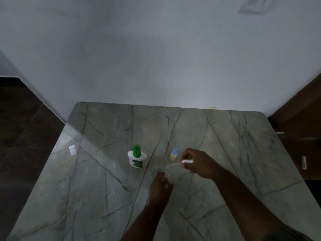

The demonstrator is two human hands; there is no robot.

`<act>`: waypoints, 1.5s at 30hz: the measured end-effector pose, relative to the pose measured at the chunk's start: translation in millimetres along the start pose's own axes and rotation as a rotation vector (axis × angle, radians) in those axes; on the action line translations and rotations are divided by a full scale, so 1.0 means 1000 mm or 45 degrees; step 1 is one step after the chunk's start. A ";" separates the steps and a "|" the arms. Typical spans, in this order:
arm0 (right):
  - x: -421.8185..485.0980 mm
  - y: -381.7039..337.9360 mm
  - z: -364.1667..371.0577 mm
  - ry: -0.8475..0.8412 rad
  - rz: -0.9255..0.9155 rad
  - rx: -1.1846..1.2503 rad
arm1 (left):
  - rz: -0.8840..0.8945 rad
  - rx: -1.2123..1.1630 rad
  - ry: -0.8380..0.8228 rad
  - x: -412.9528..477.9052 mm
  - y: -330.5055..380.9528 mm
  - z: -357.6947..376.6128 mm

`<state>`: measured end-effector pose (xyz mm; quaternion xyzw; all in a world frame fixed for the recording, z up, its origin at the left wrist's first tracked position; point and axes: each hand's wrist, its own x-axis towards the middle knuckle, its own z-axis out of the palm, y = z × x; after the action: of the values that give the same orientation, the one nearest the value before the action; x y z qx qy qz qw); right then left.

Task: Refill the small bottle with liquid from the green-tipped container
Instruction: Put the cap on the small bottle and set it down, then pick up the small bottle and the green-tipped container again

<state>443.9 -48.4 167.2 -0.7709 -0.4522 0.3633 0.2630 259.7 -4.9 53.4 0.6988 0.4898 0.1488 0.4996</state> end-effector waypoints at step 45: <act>0.062 0.055 0.143 0.786 0.425 -0.041 | -0.056 -0.069 0.143 0.000 -0.019 -0.029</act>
<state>378.1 -7.5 21.7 -0.9119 -0.2246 0.1439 0.3120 229.2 11.3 51.0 0.6645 0.5282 0.1900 0.4933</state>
